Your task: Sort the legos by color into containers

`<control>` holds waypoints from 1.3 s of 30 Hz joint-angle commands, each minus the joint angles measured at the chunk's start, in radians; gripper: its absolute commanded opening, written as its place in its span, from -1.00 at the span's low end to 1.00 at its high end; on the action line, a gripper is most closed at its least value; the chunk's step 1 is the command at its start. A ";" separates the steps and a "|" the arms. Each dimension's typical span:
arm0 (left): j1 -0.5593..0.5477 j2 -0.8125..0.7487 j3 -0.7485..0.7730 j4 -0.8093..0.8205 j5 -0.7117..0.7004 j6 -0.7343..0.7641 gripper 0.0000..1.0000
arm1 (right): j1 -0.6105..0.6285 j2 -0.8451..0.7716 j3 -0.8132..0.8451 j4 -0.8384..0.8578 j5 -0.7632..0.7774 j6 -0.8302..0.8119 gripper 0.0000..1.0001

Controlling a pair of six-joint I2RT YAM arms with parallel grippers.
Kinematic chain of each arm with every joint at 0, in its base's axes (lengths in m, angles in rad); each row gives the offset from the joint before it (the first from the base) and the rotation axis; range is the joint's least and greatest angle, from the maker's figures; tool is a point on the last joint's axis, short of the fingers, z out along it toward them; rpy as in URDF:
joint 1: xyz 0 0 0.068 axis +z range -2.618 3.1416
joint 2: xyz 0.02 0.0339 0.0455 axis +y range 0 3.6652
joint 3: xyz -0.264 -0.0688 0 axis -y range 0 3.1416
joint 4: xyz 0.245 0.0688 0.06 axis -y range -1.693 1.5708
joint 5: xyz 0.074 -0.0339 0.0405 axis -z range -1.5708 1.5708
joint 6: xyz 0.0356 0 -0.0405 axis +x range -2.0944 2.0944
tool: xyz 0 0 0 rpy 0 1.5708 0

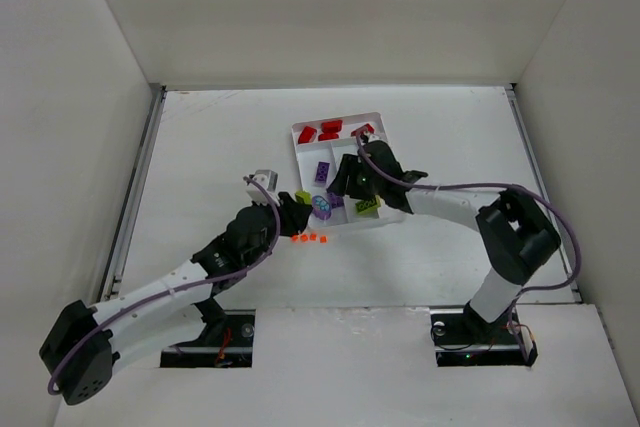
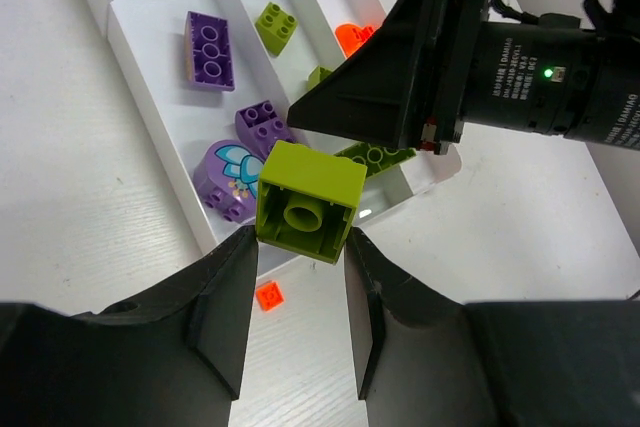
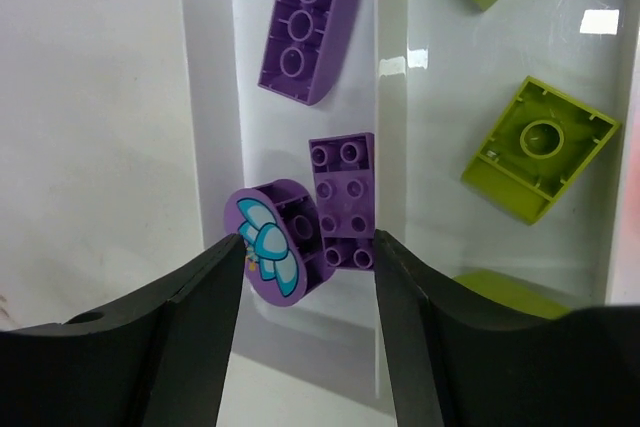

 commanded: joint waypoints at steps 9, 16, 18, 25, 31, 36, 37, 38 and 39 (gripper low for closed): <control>-0.049 0.372 0.263 0.015 0.047 0.002 -0.73 | -0.144 -0.487 -0.315 0.182 0.097 -0.043 -0.64; -0.033 0.628 0.471 -0.001 0.043 0.033 -0.72 | -0.159 -0.554 -0.463 0.283 0.275 0.009 -0.51; -0.016 0.703 0.534 -0.028 0.049 0.033 -0.72 | -0.159 -0.558 -0.483 0.307 0.275 0.018 -0.37; 0.008 0.938 0.749 -0.123 0.038 0.056 -0.72 | -0.150 -0.574 -0.526 0.360 0.289 0.023 -0.17; 0.027 1.043 0.876 -0.180 -0.011 0.059 -0.68 | -0.141 -0.587 -0.529 0.361 0.280 0.023 -0.13; 0.033 1.064 0.918 -0.205 -0.034 0.065 -0.23 | -0.130 -0.579 -0.523 0.361 0.278 0.023 -0.11; 0.034 1.057 0.916 -0.205 -0.042 0.065 -0.13 | -0.129 -0.578 -0.523 0.361 0.278 0.021 -0.11; 0.036 1.046 0.912 -0.205 -0.051 0.067 -0.04 | -0.129 -0.579 -0.523 0.361 0.278 0.021 -0.11; 0.036 1.029 0.903 -0.205 -0.057 0.068 0.01 | -0.129 -0.581 -0.523 0.361 0.278 0.021 -0.11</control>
